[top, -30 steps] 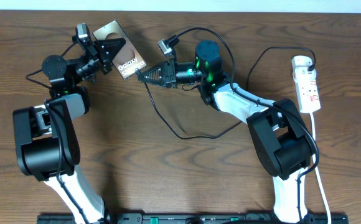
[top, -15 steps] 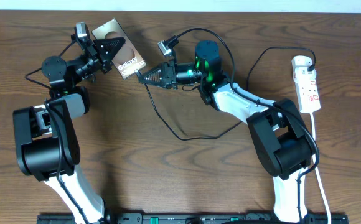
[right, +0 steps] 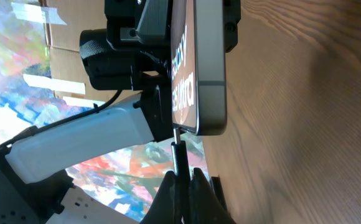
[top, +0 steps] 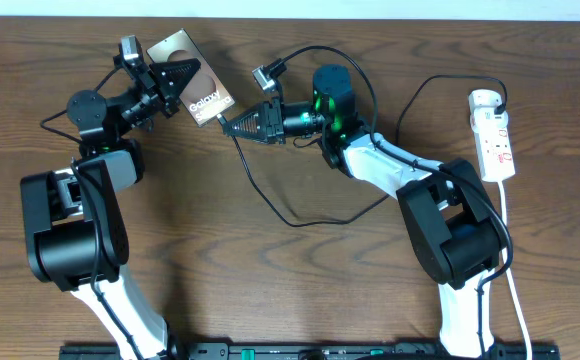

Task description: Plug charger to phone and switch on socket

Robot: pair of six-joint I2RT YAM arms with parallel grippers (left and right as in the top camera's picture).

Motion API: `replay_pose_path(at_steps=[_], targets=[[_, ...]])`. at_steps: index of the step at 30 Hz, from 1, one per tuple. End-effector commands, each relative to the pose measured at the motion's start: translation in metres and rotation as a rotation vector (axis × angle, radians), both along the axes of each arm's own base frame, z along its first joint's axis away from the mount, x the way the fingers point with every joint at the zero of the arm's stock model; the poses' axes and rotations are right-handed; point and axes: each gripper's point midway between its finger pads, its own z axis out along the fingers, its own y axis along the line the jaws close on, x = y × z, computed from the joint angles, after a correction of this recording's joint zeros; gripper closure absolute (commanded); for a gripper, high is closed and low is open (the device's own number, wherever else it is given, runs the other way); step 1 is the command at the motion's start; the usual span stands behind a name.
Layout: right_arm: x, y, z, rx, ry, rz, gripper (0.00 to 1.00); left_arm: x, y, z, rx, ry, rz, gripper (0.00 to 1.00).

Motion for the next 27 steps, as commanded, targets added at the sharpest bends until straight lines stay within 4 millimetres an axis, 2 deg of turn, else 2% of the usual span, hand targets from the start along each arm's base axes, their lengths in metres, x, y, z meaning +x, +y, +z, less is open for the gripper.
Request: replay_pose_path(at_steps=[1,27], targets=[[0.0032,-0.0007,0.0025,0.004,-0.018,-0.004,0.99,0.001,0.0016,0.0134,-0.017,-0.02,0.021,0.93],[0.0032,-0.0007,0.0026,0.004,-0.018,-0.004,0.99,-0.0036,-0.0021,0.0116,0.022,-0.055,-0.007,0.93]])
